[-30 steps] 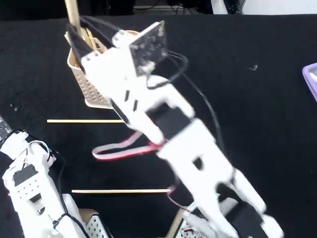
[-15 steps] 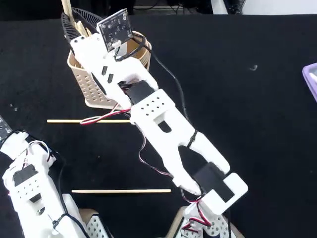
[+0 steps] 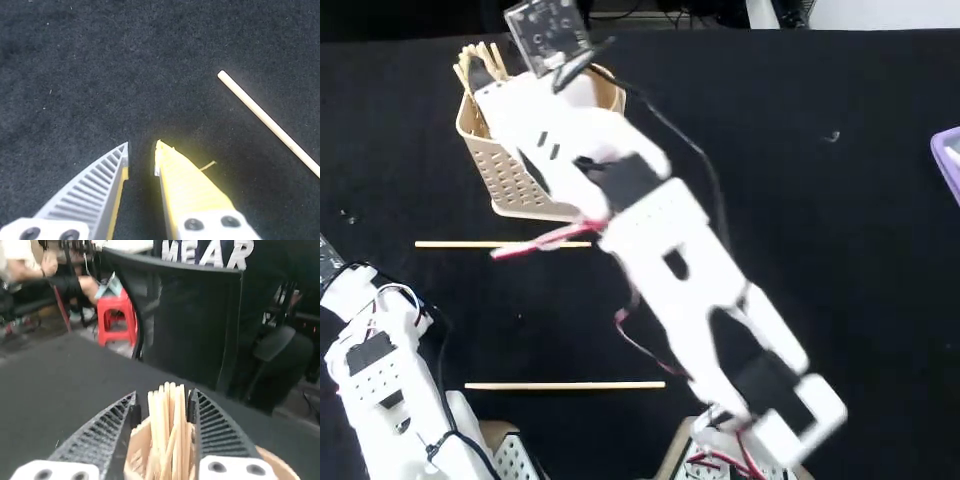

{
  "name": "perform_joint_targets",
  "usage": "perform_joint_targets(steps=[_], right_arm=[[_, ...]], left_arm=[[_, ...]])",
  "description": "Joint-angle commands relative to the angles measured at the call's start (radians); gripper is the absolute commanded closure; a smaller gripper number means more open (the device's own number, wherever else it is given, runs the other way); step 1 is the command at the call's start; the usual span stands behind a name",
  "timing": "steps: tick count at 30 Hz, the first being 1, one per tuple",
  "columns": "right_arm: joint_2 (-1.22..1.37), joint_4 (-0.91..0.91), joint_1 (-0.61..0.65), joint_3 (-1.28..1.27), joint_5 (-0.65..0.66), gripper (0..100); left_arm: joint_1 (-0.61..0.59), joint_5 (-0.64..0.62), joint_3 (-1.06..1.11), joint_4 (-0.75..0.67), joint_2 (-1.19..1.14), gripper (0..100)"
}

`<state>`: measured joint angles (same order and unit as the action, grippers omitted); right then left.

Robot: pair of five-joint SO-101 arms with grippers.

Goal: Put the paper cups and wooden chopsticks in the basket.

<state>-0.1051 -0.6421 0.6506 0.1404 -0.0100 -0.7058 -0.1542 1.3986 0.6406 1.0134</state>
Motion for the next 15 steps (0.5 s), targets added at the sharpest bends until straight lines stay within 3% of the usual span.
perform_joint_targets(steps=[1,4,7,10,15], right_arm=[[-0.183,-0.339,-0.008,0.05,-0.006,84.7],[-0.257,-0.514,-0.008,-0.036,-0.006,84.2],[-0.303,-0.535,0.017,-0.216,0.0,84.2],[-0.323,-0.419,0.054,-0.458,0.002,84.2],[-0.323,0.012,0.146,-0.885,0.115,84.2]], left_arm=[[0.002,-0.002,-0.015,-0.02,0.018,91],[0.002,-0.002,-0.015,-0.02,0.018,91],[0.002,-0.002,-0.015,-0.02,0.018,91],[0.002,-0.002,-0.015,-0.02,0.018,91],[0.001,-0.002,-0.015,-0.02,0.018,91]])
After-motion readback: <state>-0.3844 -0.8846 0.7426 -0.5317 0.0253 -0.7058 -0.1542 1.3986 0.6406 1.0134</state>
